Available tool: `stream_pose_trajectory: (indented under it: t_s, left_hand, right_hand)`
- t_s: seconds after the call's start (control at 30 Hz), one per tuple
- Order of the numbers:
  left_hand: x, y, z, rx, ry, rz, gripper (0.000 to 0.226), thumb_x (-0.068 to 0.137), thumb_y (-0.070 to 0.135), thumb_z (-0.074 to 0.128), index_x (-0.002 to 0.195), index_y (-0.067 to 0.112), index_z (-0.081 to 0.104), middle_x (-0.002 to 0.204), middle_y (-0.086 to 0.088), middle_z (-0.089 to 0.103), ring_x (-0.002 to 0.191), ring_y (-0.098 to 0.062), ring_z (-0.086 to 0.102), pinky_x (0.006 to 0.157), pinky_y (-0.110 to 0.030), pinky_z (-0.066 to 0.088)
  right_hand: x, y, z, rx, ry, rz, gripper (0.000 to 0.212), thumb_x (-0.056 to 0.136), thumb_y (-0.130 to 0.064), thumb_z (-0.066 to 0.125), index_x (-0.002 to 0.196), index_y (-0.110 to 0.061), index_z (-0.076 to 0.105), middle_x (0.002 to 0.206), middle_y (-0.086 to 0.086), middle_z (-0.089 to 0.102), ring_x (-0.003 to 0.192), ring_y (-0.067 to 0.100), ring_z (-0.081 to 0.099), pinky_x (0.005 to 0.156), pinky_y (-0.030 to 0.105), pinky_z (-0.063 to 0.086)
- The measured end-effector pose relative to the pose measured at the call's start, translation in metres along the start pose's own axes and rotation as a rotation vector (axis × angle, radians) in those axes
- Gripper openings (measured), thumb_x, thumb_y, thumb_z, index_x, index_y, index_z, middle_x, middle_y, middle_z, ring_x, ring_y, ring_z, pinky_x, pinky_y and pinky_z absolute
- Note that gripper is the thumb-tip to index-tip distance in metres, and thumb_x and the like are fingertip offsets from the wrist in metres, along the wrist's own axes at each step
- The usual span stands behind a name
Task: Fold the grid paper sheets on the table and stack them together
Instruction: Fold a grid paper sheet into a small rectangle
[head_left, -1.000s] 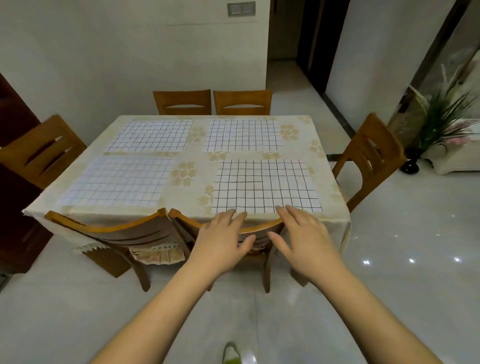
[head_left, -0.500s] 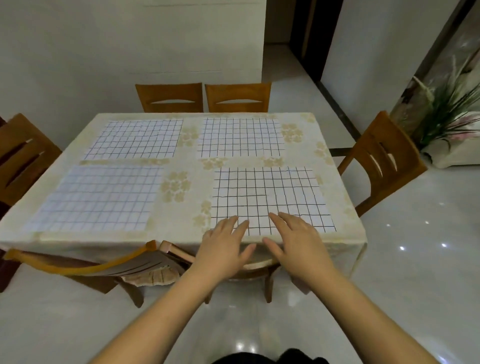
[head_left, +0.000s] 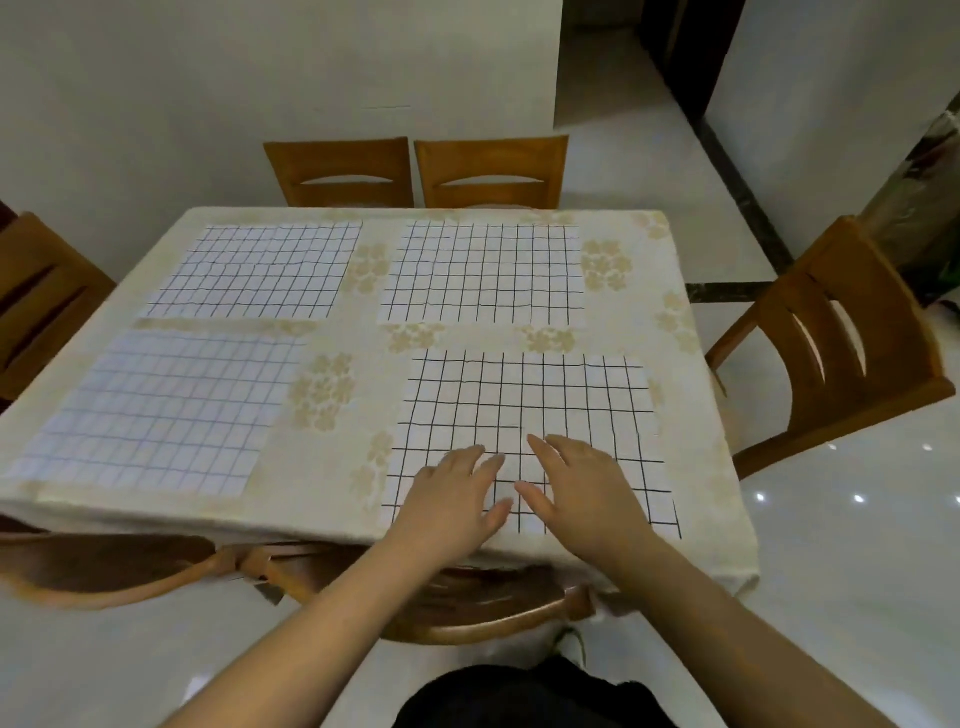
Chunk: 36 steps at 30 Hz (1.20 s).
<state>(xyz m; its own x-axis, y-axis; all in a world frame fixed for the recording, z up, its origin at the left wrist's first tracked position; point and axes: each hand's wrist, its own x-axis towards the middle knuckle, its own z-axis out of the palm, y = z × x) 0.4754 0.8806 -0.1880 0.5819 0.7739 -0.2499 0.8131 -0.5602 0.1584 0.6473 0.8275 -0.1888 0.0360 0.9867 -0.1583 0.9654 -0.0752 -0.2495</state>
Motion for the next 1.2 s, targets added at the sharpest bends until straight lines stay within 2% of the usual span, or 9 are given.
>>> stream_pose_trajectory:
  t_s: [0.43, 0.57, 0.73, 0.8, 0.87, 0.93, 1.03, 1.13, 1.2]
  left_hand:
    - [0.083, -0.035, 0.042, -0.059, -0.06, 0.034, 0.06, 0.098, 0.049, 0.034, 0.152, 0.027, 0.022, 0.157, -0.001, 0.027, 0.144, -0.019, 0.025, 0.112, -0.041, 0.029]
    - [0.103, -0.049, 0.052, -0.098, -0.056, 0.096, 0.069, 0.089, 0.052, 0.022, 0.15, 0.02, 0.032, 0.152, -0.006, 0.037, 0.139, -0.023, 0.035, 0.111, -0.04, 0.033]
    - [0.124, -0.068, 0.074, -0.151, -0.093, 0.108, 0.065, 0.086, 0.041, 0.032, 0.141, 0.008, 0.047, 0.142, -0.016, 0.049, 0.127, -0.033, 0.051, 0.1, -0.048, 0.046]
    - [0.133, -0.075, 0.083, -0.131, -0.121, 0.116, 0.064, 0.088, 0.039, 0.035, 0.144, 0.009, 0.041, 0.149, -0.016, 0.041, 0.133, -0.033, 0.044, 0.105, -0.049, 0.042]
    - [0.14, -0.079, 0.091, -0.051, -0.151, 0.106, 0.064, 0.095, 0.038, 0.037, 0.153, 0.015, 0.021, 0.16, -0.009, 0.017, 0.146, -0.027, 0.022, 0.118, -0.043, 0.022]
    - [0.146, -0.085, 0.1, -0.012, -0.181, 0.058, 0.066, 0.1, 0.038, 0.035, 0.155, 0.018, 0.005, 0.162, -0.004, 0.0, 0.149, -0.022, 0.004, 0.12, -0.038, 0.007]
    - [0.154, -0.091, 0.109, 0.017, -0.186, 0.046, 0.068, 0.1, 0.04, 0.033, 0.155, 0.02, -0.002, 0.163, -0.005, -0.003, 0.149, -0.023, 0.0, 0.12, -0.039, 0.005]
    - [0.158, -0.095, 0.114, 0.03, -0.205, 0.032, 0.067, 0.1, 0.04, 0.032, 0.155, 0.019, -0.002, 0.163, -0.005, -0.003, 0.149, -0.023, -0.001, 0.12, -0.04, 0.004]
    - [0.16, -0.097, 0.117, 0.043, -0.209, 0.041, 0.065, 0.101, 0.04, 0.029, 0.155, 0.019, -0.001, 0.162, -0.005, -0.005, 0.149, -0.023, -0.001, 0.121, -0.039, 0.005]
  right_hand:
    - [0.057, 0.045, 0.047, 0.013, -0.143, 0.018, 0.061, 0.1, -0.052, 0.031, 0.151, -0.021, 0.025, 0.154, 0.004, 0.033, 0.14, 0.023, 0.031, 0.112, 0.039, 0.023]
    - [0.074, 0.057, 0.068, -0.028, -0.165, 0.033, 0.059, 0.1, -0.047, 0.034, 0.151, -0.018, 0.024, 0.154, 0.005, 0.032, 0.142, 0.024, 0.027, 0.114, 0.039, 0.02]
    - [0.094, 0.08, 0.086, -0.076, -0.166, 0.035, 0.06, 0.1, -0.04, 0.04, 0.151, -0.013, 0.024, 0.156, 0.009, 0.029, 0.144, 0.026, 0.023, 0.117, 0.042, 0.016]
    - [0.101, 0.089, 0.092, -0.076, -0.168, 0.054, 0.062, 0.099, -0.041, 0.041, 0.152, -0.013, 0.022, 0.158, 0.01, 0.023, 0.147, 0.027, 0.017, 0.118, 0.044, 0.013]
    - [0.105, 0.097, 0.096, -0.068, -0.177, 0.076, 0.065, 0.099, -0.043, 0.04, 0.153, -0.014, 0.019, 0.16, 0.01, 0.016, 0.148, 0.028, 0.011, 0.118, 0.045, 0.008]
    - [0.107, 0.103, 0.101, -0.066, -0.175, 0.089, 0.066, 0.099, -0.044, 0.039, 0.153, -0.014, 0.019, 0.16, 0.01, 0.015, 0.148, 0.029, 0.01, 0.118, 0.047, 0.008]
    - [0.107, 0.11, 0.11, -0.081, -0.208, 0.114, 0.067, 0.099, -0.047, 0.031, 0.154, -0.014, 0.012, 0.161, 0.01, 0.011, 0.148, 0.029, 0.008, 0.118, 0.046, 0.006]
    - [0.108, 0.116, 0.117, -0.134, -0.253, 0.126, 0.073, 0.093, -0.055, 0.009, 0.154, -0.016, 0.002, 0.162, 0.008, 0.005, 0.149, 0.025, 0.002, 0.119, 0.044, 0.003]
    - [0.108, 0.119, 0.12, -0.154, -0.267, 0.12, 0.073, 0.093, -0.054, 0.01, 0.154, -0.015, 0.003, 0.162, 0.007, 0.007, 0.149, 0.025, 0.004, 0.119, 0.044, 0.003]
